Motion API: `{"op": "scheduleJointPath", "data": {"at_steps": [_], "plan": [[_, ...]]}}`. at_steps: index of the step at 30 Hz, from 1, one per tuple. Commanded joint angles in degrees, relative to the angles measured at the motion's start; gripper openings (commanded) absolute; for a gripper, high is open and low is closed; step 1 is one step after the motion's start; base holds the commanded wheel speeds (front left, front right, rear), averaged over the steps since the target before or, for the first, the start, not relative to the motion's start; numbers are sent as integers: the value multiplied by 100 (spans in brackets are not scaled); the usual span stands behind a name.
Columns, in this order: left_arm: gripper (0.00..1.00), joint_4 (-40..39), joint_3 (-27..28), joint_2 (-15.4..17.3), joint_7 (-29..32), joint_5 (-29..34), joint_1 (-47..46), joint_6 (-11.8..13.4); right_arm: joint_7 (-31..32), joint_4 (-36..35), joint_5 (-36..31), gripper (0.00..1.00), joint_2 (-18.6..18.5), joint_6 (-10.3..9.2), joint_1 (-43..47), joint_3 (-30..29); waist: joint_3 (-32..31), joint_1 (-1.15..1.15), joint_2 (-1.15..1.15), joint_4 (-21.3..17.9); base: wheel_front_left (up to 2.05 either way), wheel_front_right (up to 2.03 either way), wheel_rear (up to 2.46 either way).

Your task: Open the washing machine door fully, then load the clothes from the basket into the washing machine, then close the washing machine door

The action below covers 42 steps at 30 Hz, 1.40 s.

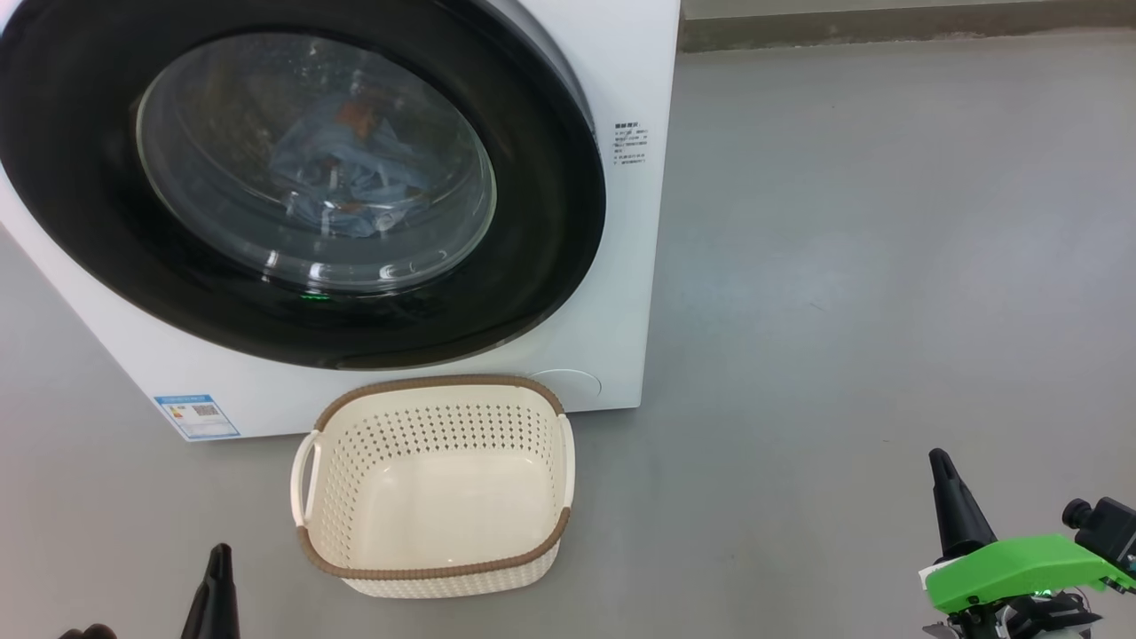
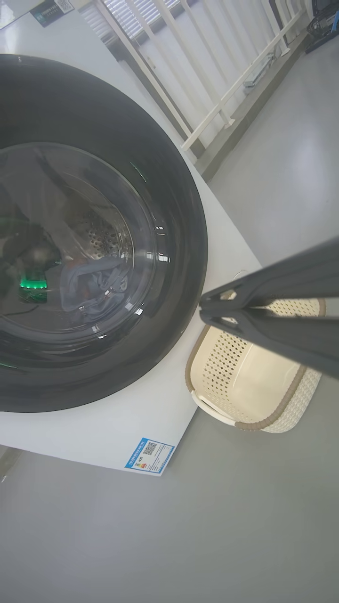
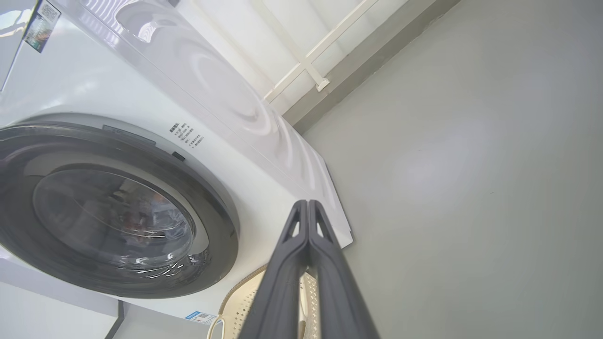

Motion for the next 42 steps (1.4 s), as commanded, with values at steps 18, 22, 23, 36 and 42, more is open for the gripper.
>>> {"op": "scheduleJointPath", "data": {"at_steps": [18, 22, 23, 36, 42], "plan": [[0, -236, 237, -64, 322, -1110, -353, 3, 326, -307, 1020, 0, 22, 0, -195, -141, -20, 0, 0, 13, 0, 0, 0], [0, -249, 263, -91, 390, -1333, -372, 3, 394, -338, 1227, 0, 39, 0, -196, -174, -24, 0, 0, 16, 0, 0, 0], [0, -253, 269, -97, 407, -1389, -377, 3, 411, -345, 1279, 0, 43, 0, -197, -183, -25, 0, 0, 17, 0, 0, 0], [0, -297, 353, -185, 626, -2114, -439, 3, 631, -444, 1951, 0, 100, 0, -202, -290, -39, 0, 0, 26, 0, 0, 0], [0, -317, 392, -226, 727, -2449, -468, 3, 733, -489, 2262, 0, 126, 0, -205, -339, -45, 0, 0, 30, 0, 0, 0]]}}
